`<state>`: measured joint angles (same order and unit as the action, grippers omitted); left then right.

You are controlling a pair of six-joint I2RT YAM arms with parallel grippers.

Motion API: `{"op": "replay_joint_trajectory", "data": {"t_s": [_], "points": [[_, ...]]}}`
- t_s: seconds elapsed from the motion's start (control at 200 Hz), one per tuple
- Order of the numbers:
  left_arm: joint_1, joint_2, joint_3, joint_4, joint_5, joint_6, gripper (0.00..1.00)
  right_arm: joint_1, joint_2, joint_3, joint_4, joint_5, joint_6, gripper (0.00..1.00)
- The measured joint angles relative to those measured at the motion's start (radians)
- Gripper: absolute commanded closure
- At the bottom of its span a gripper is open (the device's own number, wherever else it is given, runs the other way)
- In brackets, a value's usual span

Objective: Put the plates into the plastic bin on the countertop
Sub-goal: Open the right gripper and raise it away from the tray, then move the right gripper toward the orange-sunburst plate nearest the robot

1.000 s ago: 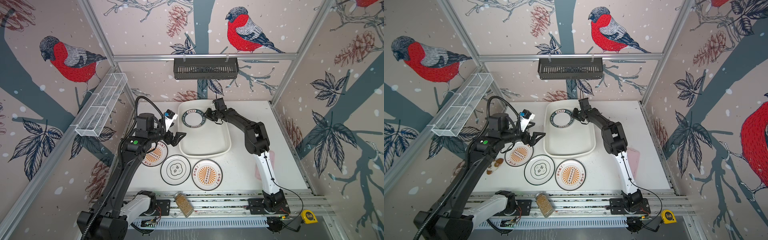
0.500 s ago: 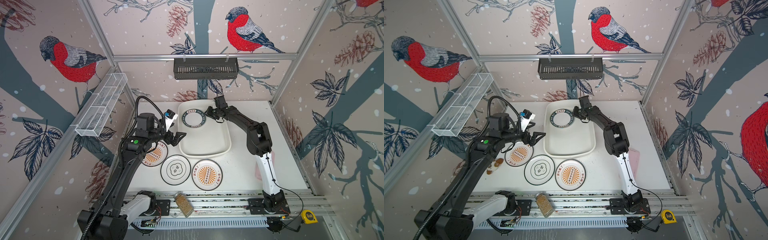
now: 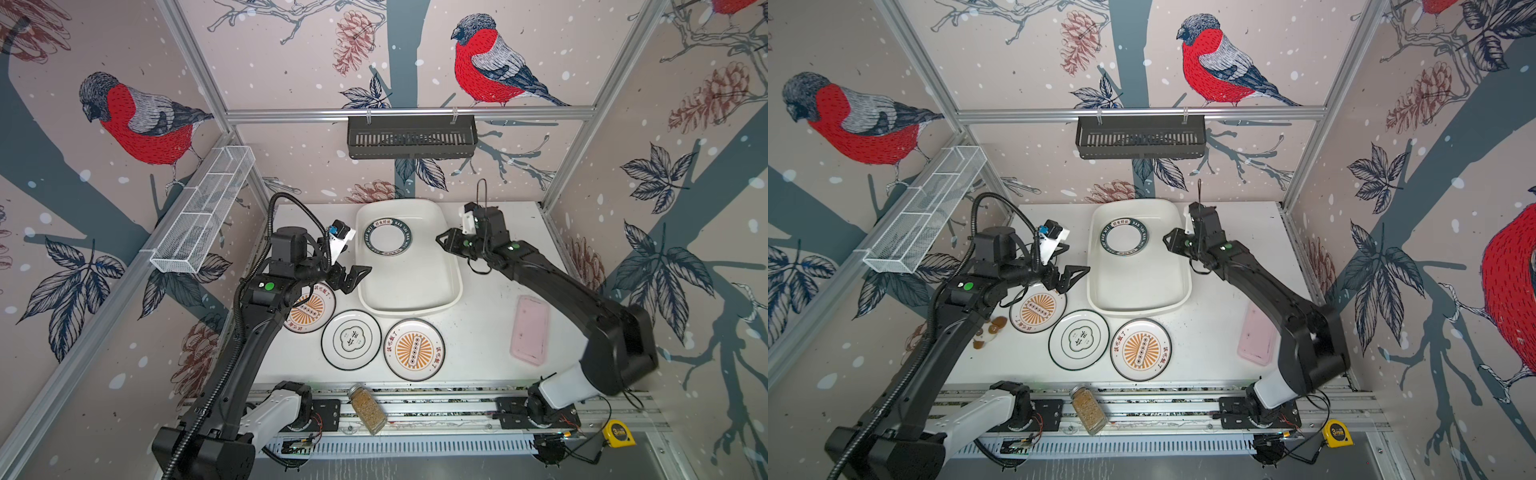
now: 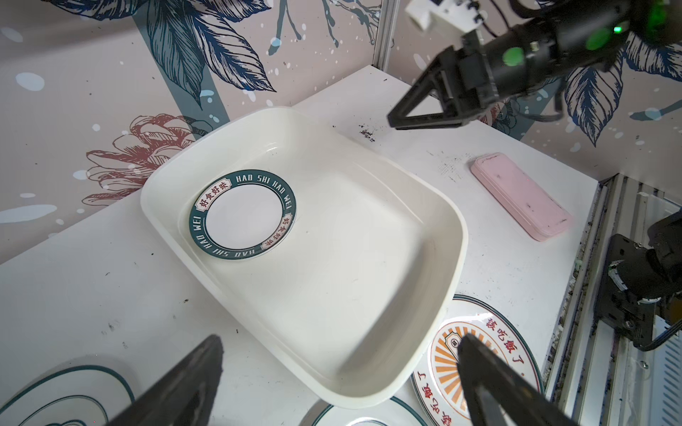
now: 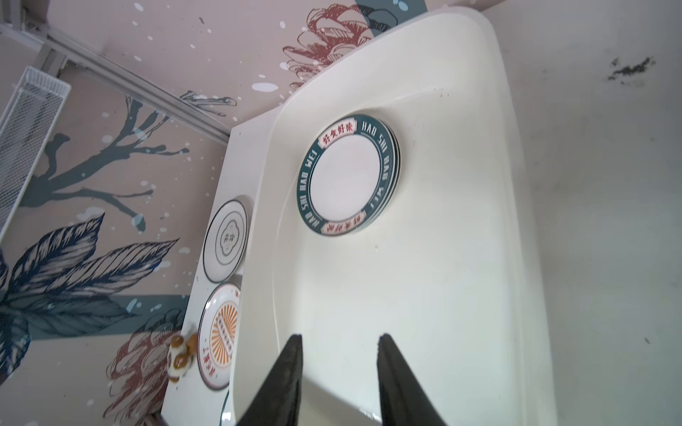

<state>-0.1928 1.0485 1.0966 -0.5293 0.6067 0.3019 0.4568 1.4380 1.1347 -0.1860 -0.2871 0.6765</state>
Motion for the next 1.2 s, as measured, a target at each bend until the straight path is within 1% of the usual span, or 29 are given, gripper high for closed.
{"op": "replay_joint_trajectory", "data": {"t_s": [0.225, 0.31, 0.385, 0.505, 0.64, 0.815, 0.966, 1.201], "points": [[0.000, 0.020, 0.004, -0.008, 0.013, 0.019, 0.02, 0.000, -0.406, -0.360, 0.003, -0.048, 0.011, 0.59], [0.000, 0.032, 0.005, -0.007, 0.022, 0.017, 0.02, 0.000, -0.548, -0.490, 0.010, -0.070, 0.043, 0.57], [0.000, 0.045, 0.011, -0.007, 0.027, 0.009, 0.02, 0.002, -0.652, -0.602, 0.009, -0.098, 0.085, 0.57], [0.000, 0.072, 0.040, -0.006, 0.041, -0.015, 0.02, 0.006, -0.758, -0.730, 0.004, -0.134, 0.141, 0.55], [0.000, 0.089, 0.079, -0.006, 0.044, -0.037, 0.02, 0.039, -0.796, -0.816, 0.007, -0.170, 0.174, 0.55], [0.000, 0.105, 0.138, -0.003, 0.039, -0.041, 0.02, 0.112, -0.816, -0.884, 0.011, -0.172, 0.217, 0.55], [0.000, 0.107, 0.139, 0.002, 0.040, -0.063, 0.02, 0.158, -0.817, -0.947, 0.024, -0.164, 0.267, 0.54], [0.000, 0.111, 0.125, 0.009, 0.042, -0.070, 0.02, 0.211, -0.795, -1.003, 0.085, -0.145, 0.293, 0.55]]}}
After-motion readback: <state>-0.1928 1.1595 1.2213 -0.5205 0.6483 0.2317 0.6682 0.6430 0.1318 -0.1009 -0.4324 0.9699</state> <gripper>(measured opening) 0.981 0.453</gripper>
